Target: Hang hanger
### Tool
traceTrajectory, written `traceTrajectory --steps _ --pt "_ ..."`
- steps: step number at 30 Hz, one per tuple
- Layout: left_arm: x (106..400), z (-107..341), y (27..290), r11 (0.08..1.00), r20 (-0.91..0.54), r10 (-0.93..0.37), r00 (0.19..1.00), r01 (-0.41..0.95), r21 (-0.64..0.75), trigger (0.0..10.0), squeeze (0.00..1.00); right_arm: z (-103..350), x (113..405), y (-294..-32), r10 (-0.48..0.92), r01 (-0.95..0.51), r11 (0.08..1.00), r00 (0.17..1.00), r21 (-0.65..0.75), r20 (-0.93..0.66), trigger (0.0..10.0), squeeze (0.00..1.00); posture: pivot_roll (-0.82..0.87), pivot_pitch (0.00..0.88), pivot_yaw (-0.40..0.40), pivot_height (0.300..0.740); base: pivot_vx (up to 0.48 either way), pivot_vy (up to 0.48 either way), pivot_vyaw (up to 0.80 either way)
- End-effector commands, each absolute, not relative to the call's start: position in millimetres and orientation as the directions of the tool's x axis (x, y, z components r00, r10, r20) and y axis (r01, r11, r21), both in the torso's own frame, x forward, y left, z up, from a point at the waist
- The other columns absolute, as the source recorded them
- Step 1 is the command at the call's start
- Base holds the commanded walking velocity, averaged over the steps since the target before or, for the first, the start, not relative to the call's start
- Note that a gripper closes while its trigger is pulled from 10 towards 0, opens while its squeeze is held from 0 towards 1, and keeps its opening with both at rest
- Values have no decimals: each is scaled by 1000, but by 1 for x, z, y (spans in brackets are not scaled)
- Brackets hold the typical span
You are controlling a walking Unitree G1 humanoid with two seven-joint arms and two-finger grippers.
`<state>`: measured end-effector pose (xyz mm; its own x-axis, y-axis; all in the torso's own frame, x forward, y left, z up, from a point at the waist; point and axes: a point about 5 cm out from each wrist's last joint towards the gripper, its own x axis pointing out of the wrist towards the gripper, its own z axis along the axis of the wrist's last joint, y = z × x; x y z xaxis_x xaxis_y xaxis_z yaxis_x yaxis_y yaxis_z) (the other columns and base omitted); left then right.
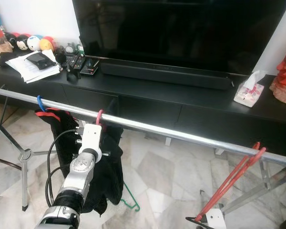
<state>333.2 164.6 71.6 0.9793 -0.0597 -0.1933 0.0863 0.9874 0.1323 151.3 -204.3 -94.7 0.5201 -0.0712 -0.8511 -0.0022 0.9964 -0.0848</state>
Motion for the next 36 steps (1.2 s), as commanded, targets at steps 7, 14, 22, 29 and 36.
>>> traceTrajectory --steps 7,14,22,29,36 --pt "319 64 164 994 -164 -67 984 80 74 10000 1000 -96 147 -205 -76 9 997 505 -83 -860 10000 0 -105 30 -20 740 0 0 0" --pt "312 69 162 995 -126 -81 989 89 54 10000 1000 -96 147 -205 -78 12 996 506 -83 -859 10000 0 -105 28 -19 740 0 0 0" --pt "302 80 166 996 -52 -84 995 85 13 10000 1000 -96 146 -207 -78 12 996 504 -83 -860 10000 0 -100 30 -20 740 0 0 0" --pt "285 87 164 993 -5 -121 993 121 -6 10000 1000 -97 145 -208 -81 17 996 505 -84 -859 10000 0 -99 25 -18 740 0 0 0" --pt "261 97 169 990 44 -139 989 138 27 10000 1000 -97 145 -207 -78 13 996 506 -83 -859 10000 0 -93 12 -18 740 0 0 0"
